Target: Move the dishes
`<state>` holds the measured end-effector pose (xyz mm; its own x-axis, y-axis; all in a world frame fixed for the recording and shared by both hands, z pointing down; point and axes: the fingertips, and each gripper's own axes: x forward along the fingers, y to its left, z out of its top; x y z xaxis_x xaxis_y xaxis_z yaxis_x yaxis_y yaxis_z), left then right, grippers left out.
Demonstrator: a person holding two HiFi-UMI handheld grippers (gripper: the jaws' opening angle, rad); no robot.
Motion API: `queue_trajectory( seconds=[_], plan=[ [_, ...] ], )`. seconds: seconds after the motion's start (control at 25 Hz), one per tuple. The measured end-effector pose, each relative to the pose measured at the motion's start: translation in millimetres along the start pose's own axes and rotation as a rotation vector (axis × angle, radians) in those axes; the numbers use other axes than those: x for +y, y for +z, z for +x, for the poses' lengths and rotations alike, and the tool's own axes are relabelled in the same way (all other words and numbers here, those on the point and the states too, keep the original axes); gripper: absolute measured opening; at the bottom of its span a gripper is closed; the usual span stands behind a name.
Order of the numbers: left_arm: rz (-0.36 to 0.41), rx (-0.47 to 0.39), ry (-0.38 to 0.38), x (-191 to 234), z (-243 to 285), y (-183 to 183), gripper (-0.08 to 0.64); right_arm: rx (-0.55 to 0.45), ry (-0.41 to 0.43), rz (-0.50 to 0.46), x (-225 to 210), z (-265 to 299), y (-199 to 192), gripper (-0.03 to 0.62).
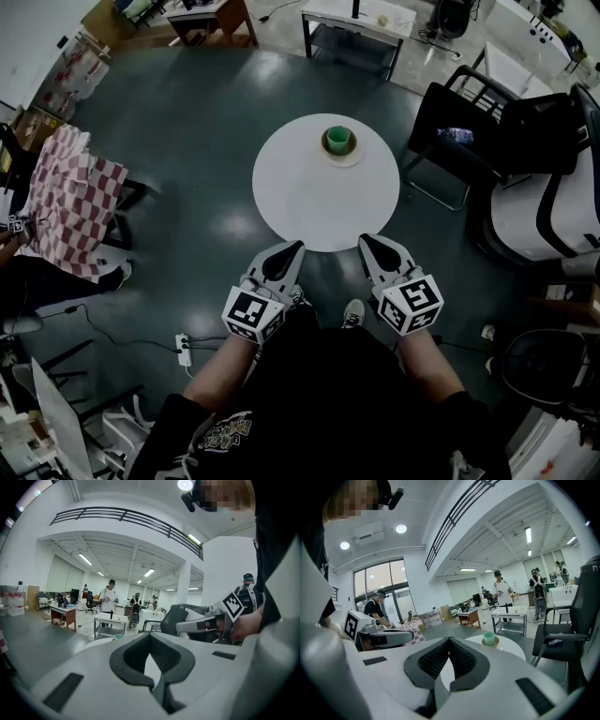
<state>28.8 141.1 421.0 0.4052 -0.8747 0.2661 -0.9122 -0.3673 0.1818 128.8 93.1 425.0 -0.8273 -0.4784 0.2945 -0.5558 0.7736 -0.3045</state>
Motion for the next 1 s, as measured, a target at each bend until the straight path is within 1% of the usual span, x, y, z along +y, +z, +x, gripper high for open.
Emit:
queue_trajectory(
  seconds=[0.48,0.76,1.0],
  plan=[
    [0.013,0.014,-0.070,61.7,0.3,8.7,0.005,0.003,-0.065,0.019,14.1,57.6,11.5,0.021],
    [0.011,0.007,-0.110,91.2,-3.9,7.5,0.005,-0.004,-0.111,0.027,26.3,84.8,10.5,0.021],
    [0.000,-0.006,-0.120,112.5,-5.7,12.1,0.005,-0.003,-0.131,0.023,34.3,101.8,14.3,0.021]
  ],
)
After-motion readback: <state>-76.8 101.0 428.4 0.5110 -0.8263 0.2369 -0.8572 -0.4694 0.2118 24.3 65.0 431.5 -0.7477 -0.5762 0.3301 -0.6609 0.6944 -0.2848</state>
